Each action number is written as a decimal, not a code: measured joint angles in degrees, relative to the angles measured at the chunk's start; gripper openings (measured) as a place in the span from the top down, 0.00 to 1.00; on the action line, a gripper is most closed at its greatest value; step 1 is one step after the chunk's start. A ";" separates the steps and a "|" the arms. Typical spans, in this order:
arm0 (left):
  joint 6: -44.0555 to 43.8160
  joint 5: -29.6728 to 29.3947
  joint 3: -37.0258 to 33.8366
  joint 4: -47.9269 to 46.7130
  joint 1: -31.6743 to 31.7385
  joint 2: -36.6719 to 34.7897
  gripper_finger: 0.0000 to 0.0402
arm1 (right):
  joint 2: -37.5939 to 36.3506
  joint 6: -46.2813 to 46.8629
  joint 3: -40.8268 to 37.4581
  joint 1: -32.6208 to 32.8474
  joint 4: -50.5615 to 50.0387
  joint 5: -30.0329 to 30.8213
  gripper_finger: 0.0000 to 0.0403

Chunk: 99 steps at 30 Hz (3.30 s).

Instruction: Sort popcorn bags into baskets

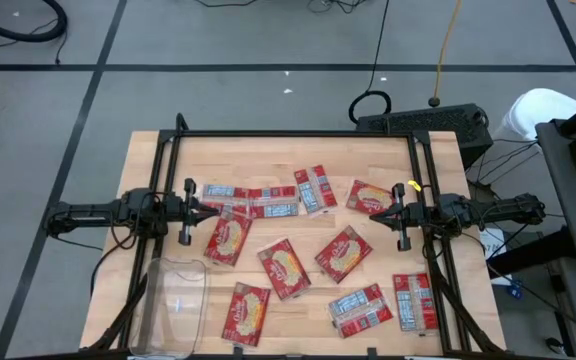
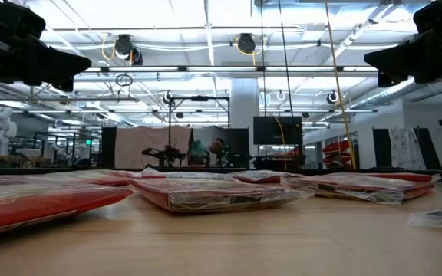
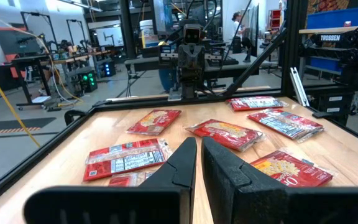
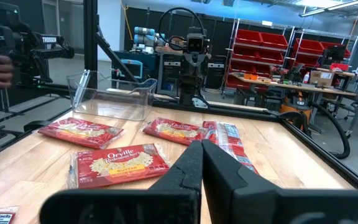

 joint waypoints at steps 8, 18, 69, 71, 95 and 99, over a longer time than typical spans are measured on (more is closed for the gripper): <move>-3.31 -1.47 -0.02 1.82 -0.02 0.00 0.92 | 0.00 1.60 0.01 0.00 0.12 0.00 1.00; -10.16 -3.26 5.66 2.85 -0.02 2.91 0.92 | 0.00 15.57 0.01 0.00 0.12 0.02 1.00; -1.66 -17.40 50.05 -19.85 -0.28 91.09 0.39 | 17.08 34.25 0.01 0.01 3.09 8.53 1.00; -1.66 -17.42 50.05 -19.26 -0.28 92.75 0.40 | 18.27 34.25 0.01 0.01 4.16 9.73 1.00; 1.51 -22.55 50.16 -16.57 -0.20 101.48 0.97 | 29.64 34.87 -0.01 0.01 17.13 12.31 1.00; 1.31 -22.61 50.10 -17.93 -0.17 99.62 0.99 | 33.42 35.82 0.41 0.01 17.15 12.17 1.00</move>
